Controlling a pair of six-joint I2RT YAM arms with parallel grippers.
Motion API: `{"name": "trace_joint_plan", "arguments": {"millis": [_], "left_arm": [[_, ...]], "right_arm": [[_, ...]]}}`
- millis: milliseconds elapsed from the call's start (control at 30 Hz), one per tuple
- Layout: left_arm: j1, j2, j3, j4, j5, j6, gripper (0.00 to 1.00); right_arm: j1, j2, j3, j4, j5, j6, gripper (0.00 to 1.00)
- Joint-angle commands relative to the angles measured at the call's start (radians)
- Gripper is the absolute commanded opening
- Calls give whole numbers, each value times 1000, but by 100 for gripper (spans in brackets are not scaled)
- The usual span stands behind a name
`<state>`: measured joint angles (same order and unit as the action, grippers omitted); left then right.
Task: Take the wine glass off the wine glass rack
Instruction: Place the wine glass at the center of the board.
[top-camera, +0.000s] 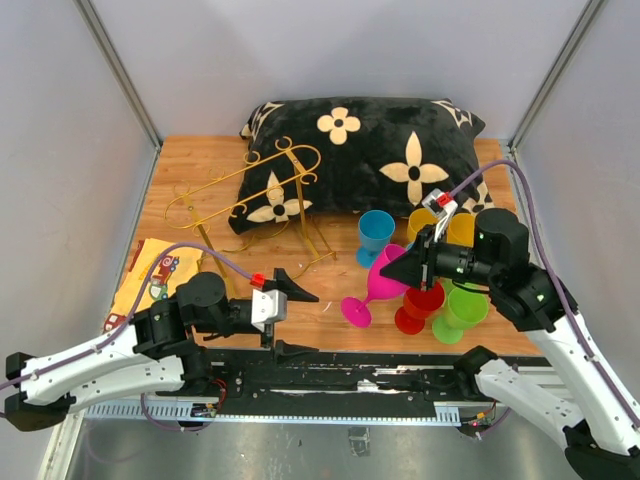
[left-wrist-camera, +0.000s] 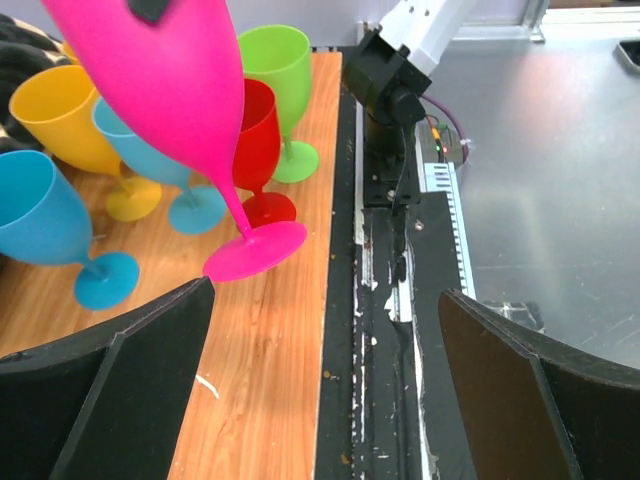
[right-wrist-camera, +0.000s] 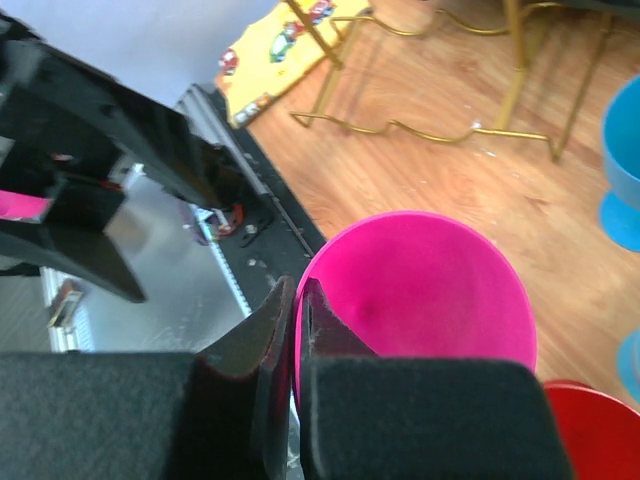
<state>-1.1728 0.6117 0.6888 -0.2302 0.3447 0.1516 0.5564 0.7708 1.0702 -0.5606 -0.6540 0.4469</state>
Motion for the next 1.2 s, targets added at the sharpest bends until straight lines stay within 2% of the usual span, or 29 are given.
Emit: {"name": "trace_joint_plan", "arguments": {"millis": [0, 167, 367, 700, 1033, 1167], "left_arm": [[0, -58, 17, 8, -54, -46, 100], [0, -98, 34, 3, -90, -75, 100], [1, -98, 31, 81, -127, -136, 100], [1, -52, 57, 95, -205, -198, 100], [0, -71, 56, 99, -216, -216, 100], [0, -73, 62, 101, -224, -220, 100]], "right_arm": [[60, 2, 24, -85, 219, -98, 1], [225, 48, 40, -134, 523, -171, 1], [381, 167, 21, -116, 771, -235, 1], [423, 244, -133, 156, 838, -258, 1], [423, 269, -258, 262, 883, -239, 8], [423, 281, -259, 264, 905, -240, 15]]}}
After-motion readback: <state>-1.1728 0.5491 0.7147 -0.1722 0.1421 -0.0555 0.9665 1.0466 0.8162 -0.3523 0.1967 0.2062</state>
